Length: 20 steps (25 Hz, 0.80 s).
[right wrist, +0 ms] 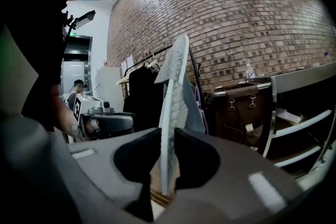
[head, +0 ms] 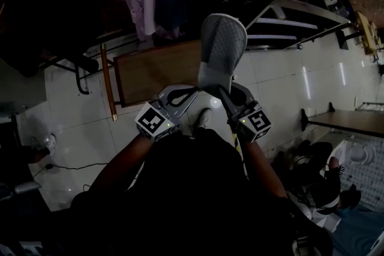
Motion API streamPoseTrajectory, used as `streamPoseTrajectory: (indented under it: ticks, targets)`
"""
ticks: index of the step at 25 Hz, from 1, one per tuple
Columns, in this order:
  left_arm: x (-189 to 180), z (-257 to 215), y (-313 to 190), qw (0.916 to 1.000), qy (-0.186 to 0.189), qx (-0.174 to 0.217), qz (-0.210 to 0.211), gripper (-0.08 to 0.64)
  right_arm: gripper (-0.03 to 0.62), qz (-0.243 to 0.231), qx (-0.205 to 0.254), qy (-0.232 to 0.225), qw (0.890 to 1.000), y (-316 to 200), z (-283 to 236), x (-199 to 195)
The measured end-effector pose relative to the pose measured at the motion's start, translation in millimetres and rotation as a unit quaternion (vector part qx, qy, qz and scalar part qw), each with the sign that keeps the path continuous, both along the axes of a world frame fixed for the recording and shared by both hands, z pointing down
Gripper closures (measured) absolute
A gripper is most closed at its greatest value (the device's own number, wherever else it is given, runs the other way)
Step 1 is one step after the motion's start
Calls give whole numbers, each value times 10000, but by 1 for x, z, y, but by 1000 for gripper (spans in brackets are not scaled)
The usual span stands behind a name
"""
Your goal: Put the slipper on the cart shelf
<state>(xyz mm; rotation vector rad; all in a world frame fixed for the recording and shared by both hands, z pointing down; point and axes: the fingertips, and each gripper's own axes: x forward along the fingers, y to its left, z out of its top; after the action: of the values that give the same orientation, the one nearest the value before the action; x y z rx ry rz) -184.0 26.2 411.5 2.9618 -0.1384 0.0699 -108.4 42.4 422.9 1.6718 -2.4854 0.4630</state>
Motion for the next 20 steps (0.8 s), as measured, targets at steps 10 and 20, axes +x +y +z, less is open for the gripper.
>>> streamPoseTrajectory:
  ticks: [10, 20]
  targets:
    - [31, -4, 22, 9994, -13, 11, 337, 555, 528, 453, -40, -82, 9989, 20, 1, 41]
    - [128, -24, 60, 9982, -1, 223, 561, 555, 528, 351, -102, -558, 9978, 51, 10, 126]
